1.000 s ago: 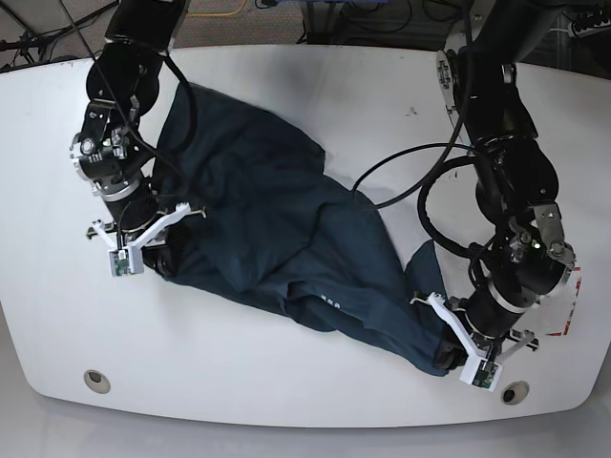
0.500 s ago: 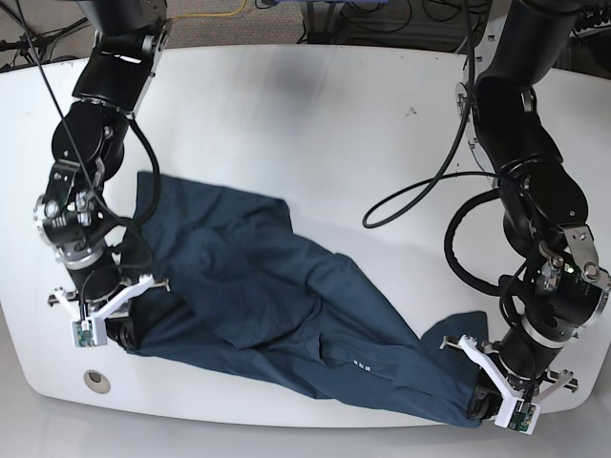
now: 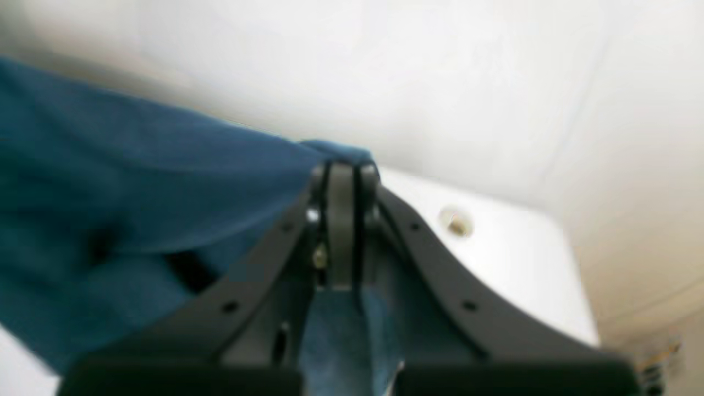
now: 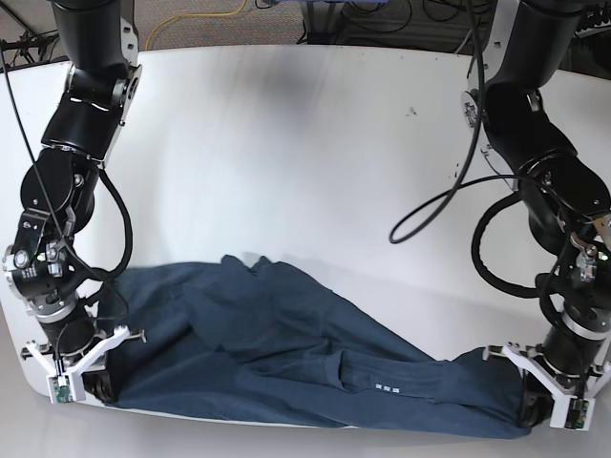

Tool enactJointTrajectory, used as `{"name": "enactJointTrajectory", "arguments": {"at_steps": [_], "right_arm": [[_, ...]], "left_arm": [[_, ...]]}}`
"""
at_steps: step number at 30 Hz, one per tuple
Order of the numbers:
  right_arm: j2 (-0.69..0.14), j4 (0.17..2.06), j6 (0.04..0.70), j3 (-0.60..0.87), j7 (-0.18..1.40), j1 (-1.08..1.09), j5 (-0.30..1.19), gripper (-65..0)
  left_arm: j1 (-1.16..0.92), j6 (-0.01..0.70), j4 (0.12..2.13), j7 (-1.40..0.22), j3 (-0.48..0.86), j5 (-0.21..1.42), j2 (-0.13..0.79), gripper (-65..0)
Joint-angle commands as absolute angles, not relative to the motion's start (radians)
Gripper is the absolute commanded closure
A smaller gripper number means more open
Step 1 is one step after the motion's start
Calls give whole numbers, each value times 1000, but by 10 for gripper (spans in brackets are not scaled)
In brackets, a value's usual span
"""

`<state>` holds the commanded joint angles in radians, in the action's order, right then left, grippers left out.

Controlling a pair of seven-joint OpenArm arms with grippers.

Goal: Fold the T-shirt properly
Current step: 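Pull both grippers apart, stretching the T-shirt between them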

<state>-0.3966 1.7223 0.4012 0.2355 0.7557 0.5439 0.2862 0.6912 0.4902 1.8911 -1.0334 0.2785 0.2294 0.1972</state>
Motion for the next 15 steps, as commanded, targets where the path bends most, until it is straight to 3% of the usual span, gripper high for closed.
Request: {"name": "enactJointTrajectory", "arguments": {"at_steps": [15], "right_arm": [[-363, 1742, 401, 272, 756, 410, 286, -13]], "left_arm": [[576, 492, 1860, -1021, 369, 229, 228, 0]]}}
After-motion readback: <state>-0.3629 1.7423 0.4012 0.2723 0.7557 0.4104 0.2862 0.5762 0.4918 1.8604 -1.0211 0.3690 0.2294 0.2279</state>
